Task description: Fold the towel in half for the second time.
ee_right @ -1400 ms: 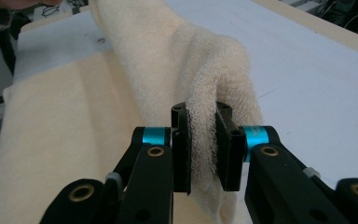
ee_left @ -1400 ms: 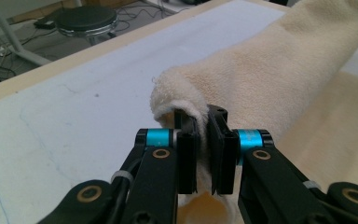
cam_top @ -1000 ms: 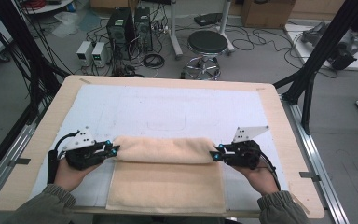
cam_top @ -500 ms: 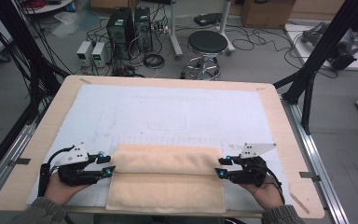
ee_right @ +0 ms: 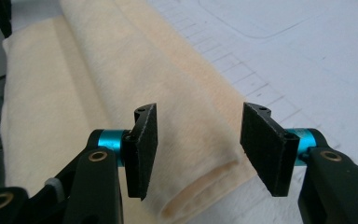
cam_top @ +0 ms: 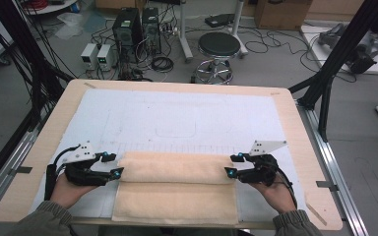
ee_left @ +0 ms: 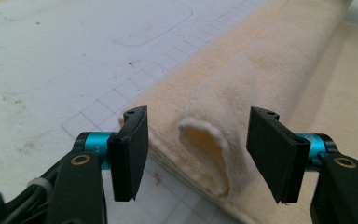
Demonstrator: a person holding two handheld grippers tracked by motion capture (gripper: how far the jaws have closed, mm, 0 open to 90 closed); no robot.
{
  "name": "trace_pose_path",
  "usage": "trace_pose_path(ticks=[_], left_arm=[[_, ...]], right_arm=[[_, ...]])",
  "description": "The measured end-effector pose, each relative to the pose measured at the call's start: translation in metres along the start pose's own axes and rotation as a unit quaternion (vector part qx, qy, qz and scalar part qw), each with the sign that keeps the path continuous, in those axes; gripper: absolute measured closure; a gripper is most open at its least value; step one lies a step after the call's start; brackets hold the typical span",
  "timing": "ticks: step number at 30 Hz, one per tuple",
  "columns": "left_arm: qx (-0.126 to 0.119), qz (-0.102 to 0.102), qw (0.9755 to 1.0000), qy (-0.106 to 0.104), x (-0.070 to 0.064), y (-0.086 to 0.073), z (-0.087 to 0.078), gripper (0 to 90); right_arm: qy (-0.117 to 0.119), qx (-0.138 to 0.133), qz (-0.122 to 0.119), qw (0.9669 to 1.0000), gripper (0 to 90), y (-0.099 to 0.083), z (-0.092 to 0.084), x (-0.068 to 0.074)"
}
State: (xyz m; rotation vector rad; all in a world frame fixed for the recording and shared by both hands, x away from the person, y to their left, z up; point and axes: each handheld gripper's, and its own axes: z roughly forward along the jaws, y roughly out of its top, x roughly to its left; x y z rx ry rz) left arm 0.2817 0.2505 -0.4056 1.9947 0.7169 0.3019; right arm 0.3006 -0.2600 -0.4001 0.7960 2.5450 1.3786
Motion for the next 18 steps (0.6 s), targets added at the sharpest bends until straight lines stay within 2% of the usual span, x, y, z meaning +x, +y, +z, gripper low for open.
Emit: trace_pose_path(ticks=[3, 6, 8, 9, 13, 18], left_arm=[[0.005, -0.01, 0.9999, -0.012, 0.003, 0.003, 0.008, 38.5], [0.016, -0.018, 0.9992, -0.031, 0.005, 0.003, 0.014, 42.8], [0.027, -0.021, 0.9986, -0.041, 0.006, 0.003, 0.017, 52.2], [0.03, -0.014, 0.9985, -0.043, 0.006, 0.002, 0.017, 57.7], [0.022, -0.001, 0.9988, -0.044, 0.002, 0.001, 0.013, 74.0], [0.007, 0.017, 0.9989, -0.044, -0.006, 0.003, 0.0, 81.4]], right_arm=[[0.005, 0.005, 0.003, 1.0, 43.9, 0.006, 0.009, -0.007], [0.027, 0.02, 0.01, 0.9994, 43.2, 0.007, 0.02, -0.012], [0.043, 0.032, 0.013, 0.9985, 48.8, 0.007, 0.025, -0.013], [0.05, 0.039, 0.011, 0.9979, 53.4, 0.006, 0.027, -0.012], [0.073, 0.049, -0.008, 0.9961, 76.0, 0.007, 0.025, -0.005], [0.087, 0.034, -0.023, 0.9953, 80.7, 0.008, 0.014, 0.009]])
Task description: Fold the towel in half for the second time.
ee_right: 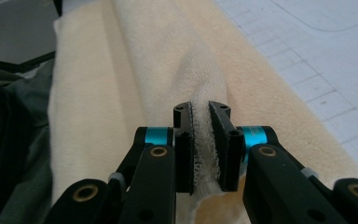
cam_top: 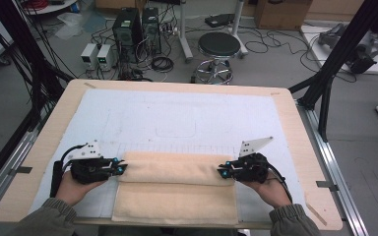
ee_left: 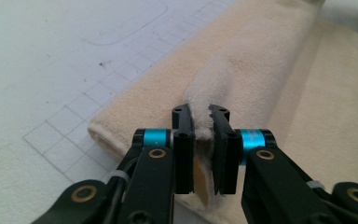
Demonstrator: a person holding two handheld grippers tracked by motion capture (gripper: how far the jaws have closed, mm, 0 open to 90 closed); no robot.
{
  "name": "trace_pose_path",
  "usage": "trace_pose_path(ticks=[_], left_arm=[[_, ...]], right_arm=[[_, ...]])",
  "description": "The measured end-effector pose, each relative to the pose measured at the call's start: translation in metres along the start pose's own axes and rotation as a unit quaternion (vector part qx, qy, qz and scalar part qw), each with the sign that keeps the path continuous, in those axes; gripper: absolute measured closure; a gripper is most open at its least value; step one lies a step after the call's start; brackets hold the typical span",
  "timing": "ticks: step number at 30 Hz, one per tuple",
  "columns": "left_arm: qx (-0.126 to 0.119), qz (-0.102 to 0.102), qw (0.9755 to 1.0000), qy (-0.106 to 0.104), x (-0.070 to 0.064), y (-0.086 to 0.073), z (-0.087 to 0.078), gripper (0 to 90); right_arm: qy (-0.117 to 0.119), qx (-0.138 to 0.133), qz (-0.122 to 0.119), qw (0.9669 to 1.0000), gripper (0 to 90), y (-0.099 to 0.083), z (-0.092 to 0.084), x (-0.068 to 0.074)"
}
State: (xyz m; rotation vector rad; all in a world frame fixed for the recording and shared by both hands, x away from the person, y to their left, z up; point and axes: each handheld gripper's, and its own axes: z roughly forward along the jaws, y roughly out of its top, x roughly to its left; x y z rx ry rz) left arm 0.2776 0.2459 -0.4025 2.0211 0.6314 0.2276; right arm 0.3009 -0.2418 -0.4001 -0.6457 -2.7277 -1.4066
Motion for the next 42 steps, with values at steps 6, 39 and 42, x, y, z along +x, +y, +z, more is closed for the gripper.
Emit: trace_pose_path(ticks=[6, 39, 42], left_arm=[[-0.027, 0.011, 0.9996, 0.0, -0.016, 0.001, -0.018, 82.5], [-0.02, 0.008, 0.9996, 0.019, -0.019, 0.002, -0.01, 51.2], [-0.018, 0.0, 0.9994, 0.03, -0.009, 0.005, 0.0, 48.5]], right_arm=[[0.005, -0.032, -0.012, 0.9994, 81.8, -0.002, -0.018, 0.021], [-0.07, -0.032, -0.007, 0.997, 46.3, -0.008, -0.024, 0.021], [-0.085, -0.027, 0.002, 0.996, 43.6, -0.003, -0.016, 0.006]])
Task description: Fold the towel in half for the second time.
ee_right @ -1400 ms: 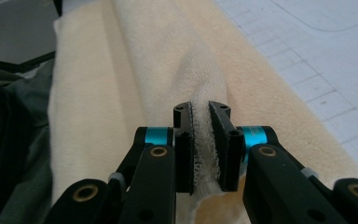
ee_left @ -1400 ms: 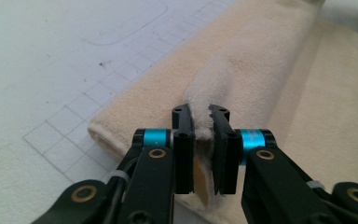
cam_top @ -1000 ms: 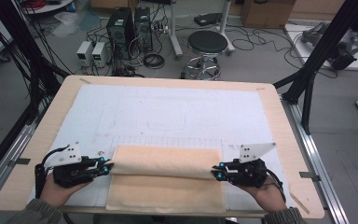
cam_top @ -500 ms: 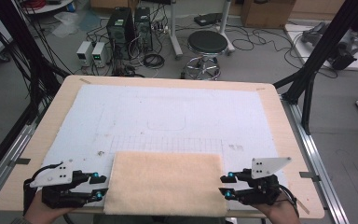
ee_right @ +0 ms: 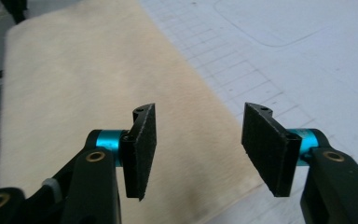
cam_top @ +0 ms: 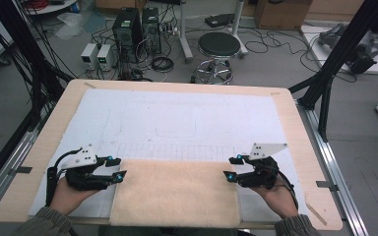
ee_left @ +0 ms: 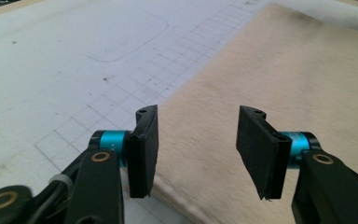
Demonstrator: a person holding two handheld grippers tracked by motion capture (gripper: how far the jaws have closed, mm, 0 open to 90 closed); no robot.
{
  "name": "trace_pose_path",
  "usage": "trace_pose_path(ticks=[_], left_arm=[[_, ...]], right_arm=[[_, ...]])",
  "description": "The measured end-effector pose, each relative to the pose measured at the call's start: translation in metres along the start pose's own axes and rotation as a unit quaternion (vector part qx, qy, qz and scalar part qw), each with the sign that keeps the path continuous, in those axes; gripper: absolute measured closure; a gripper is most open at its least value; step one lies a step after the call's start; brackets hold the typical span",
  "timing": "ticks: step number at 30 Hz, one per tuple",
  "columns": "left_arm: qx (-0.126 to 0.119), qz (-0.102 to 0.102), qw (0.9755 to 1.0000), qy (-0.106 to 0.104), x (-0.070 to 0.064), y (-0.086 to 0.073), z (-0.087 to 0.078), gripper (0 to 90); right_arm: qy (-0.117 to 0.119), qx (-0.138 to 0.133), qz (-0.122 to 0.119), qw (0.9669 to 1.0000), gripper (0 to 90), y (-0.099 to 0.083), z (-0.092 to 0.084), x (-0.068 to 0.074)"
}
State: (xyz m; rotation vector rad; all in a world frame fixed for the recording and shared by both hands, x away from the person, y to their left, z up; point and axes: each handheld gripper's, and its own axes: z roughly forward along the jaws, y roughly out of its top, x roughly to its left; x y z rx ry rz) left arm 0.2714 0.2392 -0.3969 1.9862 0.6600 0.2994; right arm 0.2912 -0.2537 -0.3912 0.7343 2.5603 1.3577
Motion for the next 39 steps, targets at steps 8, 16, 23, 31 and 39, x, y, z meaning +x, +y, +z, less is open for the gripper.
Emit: trace_pose_path(ticks=[8, 16, 23, 31, 39], left_arm=[[0.025, -0.012, 0.9994, 0.021, 0.019, 0.0, 0.024, 41.2], [0.049, -0.018, 0.9981, 0.033, 0.024, -0.004, 0.033, 40.2], [0.065, -0.048, 0.9965, 0.022, 0.028, -0.013, 0.043, 42.2], [0.085, -0.072, 0.9938, 0.005, 0.033, -0.017, 0.049, 49.9], [0.081, -0.077, 0.9938, -0.004, 0.032, -0.019, 0.049, 65.3]], right_arm=[[-0.035, 0.013, 0.007, 0.9993, 40.0, -0.001, 0.017, -0.018], [-0.047, 0.014, 0.029, 0.9984, 38.9, -0.019, 0.024, -0.027], [-0.041, 0.034, 0.026, 0.9982, 39.1, -0.026, 0.035, -0.027], [-0.016, 0.045, 0.026, 0.9985, 50.7, -0.028, 0.038, -0.027], [0.007, 0.048, 0.033, 0.9983, 67.7, -0.029, 0.038, -0.026]])
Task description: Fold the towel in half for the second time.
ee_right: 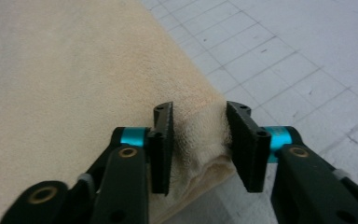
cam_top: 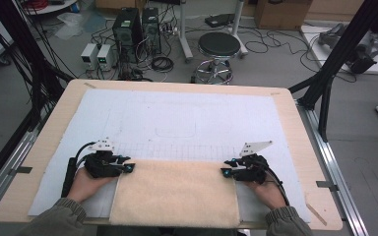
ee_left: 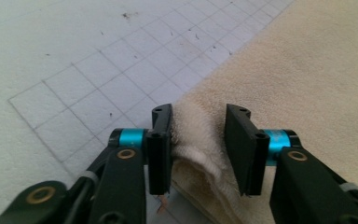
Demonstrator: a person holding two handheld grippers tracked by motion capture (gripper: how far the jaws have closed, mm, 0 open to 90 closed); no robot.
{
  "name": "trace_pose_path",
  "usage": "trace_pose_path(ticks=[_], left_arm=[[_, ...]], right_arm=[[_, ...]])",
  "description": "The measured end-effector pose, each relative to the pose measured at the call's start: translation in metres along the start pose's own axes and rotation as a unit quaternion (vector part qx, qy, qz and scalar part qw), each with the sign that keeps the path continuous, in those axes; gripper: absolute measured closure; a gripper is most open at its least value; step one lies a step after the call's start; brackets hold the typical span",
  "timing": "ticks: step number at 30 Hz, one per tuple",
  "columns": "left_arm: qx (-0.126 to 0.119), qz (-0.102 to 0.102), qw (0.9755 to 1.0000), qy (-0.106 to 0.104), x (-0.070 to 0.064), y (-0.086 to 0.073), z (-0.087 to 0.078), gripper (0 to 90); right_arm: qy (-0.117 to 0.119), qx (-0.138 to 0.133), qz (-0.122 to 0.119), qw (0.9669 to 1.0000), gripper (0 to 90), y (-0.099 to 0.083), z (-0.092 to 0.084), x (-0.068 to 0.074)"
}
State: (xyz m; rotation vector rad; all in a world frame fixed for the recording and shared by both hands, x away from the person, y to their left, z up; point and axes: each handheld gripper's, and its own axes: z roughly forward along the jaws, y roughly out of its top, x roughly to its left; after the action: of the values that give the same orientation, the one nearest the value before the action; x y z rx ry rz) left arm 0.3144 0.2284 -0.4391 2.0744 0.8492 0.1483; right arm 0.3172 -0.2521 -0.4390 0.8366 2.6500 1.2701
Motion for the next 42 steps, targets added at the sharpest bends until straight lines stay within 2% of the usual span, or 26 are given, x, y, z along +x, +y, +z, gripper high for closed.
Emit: trace_pose_path(ticks=[5, 7, 12, 19, 22, 24, 27, 29, 31, 35, 36, 38, 39, 42], left_arm=[[-0.007, -0.003, 1.0, 0.005, -0.001, -0.001, -0.001, 73.6], [-0.005, 0.006, 0.9999, 0.011, -0.004, -0.001, -0.001, 75.4], [-0.014, 0.003, 0.9998, 0.014, -0.005, -0.001, -0.004, 77.9], [-0.023, 0.013, 0.9992, 0.031, -0.007, 0.003, -0.007, 79.0], [-0.031, 0.008, 0.9988, 0.038, -0.006, 0.005, -0.008, 79.2], [-0.038, -0.003, 0.9983, 0.044, -0.002, 0.008, -0.008, 79.3], [-0.051, -0.007, 0.9967, 0.063, 0.003, 0.015, -0.008, 79.7], [-0.06, -0.017, 0.9951, 0.076, 0.008, 0.022, -0.007, 79.8], [-0.076, -0.022, 0.9923, 0.095, 0.013, 0.03, -0.005, 79.8], [-0.088, -0.032, 0.989, 0.114, 0.026, 0.048, 0.003, 79.8], [-0.095, -0.04, 0.9875, 0.119, 0.031, 0.053, 0.006, 79.8], [-0.096, -0.046, 0.9866, 0.124, 0.039, 0.06, 0.011, 79.8], [-0.101, -0.05, 0.9849, 0.132, 0.044, 0.063, 0.014, 79.8], [-0.095, -0.052, 0.9835, 0.145, 0.053, 0.073, 0.019, 79.7]], right_arm=[[-0.001, 0.001, -0.009, 1.0, 75.5, 0.001, -0.001, 0.003], [-0.001, 0.001, -0.007, 1.0, 76.9, 0.001, -0.001, 0.004], [0.002, -0.004, -0.006, 1.0, 78.4, 0.001, -0.004, 0.004], [0.001, -0.02, -0.008, 0.9998, 80.0, 0.004, -0.01, 0.006], [-0.001, -0.024, -0.014, 0.9996, 80.4, 0.01, -0.013, 0.007], [-0.007, -0.024, -0.019, 0.9995, 80.7, 0.015, -0.014, 0.005], [-0.02, -0.023, -0.021, 0.9993, 80.9, 0.025, -0.013, 0.001], [-0.03, -0.023, -0.023, 0.999, 80.9, 0.033, -0.012, -0.002], [-0.04, -0.026, -0.021, 0.9986, 80.9, 0.043, -0.01, -0.011], [-0.053, -0.035, -0.012, 0.9979, 80.8, 0.058, -0.006, -0.03], [-0.055, -0.035, -0.006, 0.9979, 80.8, 0.062, -0.004, -0.035], [-0.062, -0.042, 0.003, 0.9972, 80.8, 0.068, -0.001, -0.045], [-0.064, -0.046, 0.003, 0.9969, 80.8, 0.07, 0.0, -0.049], [-0.077, -0.05, 0.002, 0.9957, 80.9, 0.081, 0.004, -0.061]])
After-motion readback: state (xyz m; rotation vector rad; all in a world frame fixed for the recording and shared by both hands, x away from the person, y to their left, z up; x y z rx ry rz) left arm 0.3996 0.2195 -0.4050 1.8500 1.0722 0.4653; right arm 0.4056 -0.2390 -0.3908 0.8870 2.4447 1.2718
